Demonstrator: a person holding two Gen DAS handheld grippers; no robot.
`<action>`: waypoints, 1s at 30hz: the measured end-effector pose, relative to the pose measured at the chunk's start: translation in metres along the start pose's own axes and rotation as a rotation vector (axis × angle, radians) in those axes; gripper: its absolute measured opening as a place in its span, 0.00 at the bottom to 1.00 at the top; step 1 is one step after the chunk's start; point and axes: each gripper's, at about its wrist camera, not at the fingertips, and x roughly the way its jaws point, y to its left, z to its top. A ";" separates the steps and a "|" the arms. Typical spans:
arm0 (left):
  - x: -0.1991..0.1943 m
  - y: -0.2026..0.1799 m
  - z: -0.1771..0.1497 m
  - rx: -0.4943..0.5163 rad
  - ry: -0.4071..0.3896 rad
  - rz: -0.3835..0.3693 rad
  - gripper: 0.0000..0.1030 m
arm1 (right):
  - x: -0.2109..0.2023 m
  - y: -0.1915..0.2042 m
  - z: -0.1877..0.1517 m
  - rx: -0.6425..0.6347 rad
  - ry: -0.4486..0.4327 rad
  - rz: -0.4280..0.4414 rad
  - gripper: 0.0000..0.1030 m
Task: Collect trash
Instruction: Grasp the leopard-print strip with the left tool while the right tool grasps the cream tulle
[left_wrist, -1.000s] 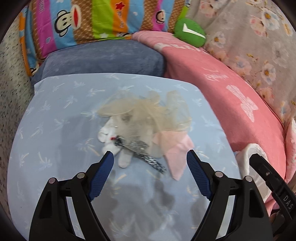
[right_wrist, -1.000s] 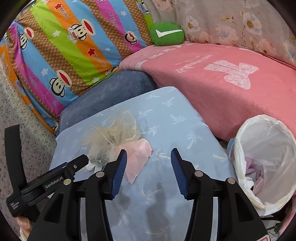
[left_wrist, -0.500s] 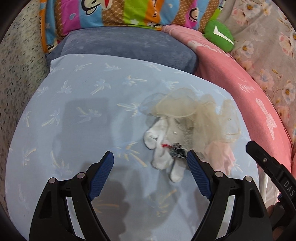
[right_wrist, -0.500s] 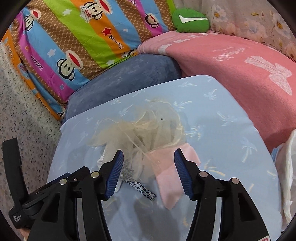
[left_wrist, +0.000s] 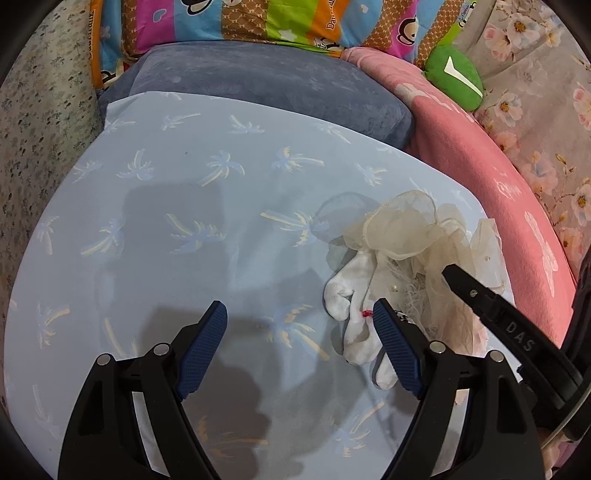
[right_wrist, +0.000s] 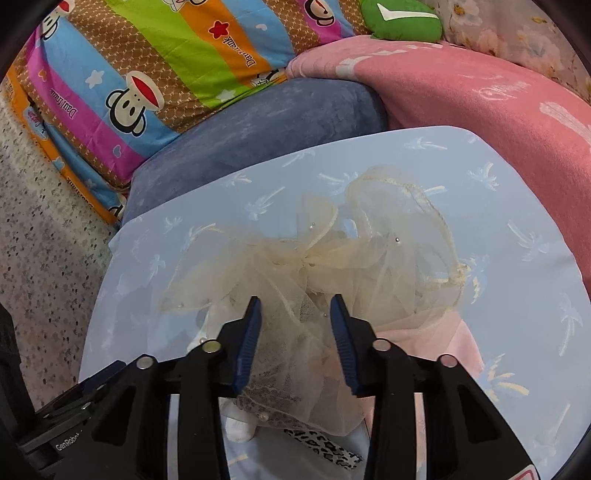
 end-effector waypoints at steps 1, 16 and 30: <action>0.001 -0.001 -0.001 0.002 0.003 -0.004 0.75 | 0.001 -0.002 -0.001 0.001 0.004 -0.002 0.10; 0.003 -0.051 -0.021 0.126 0.019 -0.071 0.75 | -0.107 -0.063 -0.019 0.118 -0.160 -0.062 0.01; 0.021 -0.075 -0.022 0.158 0.067 -0.079 0.17 | -0.179 -0.095 -0.040 0.199 -0.245 -0.054 0.01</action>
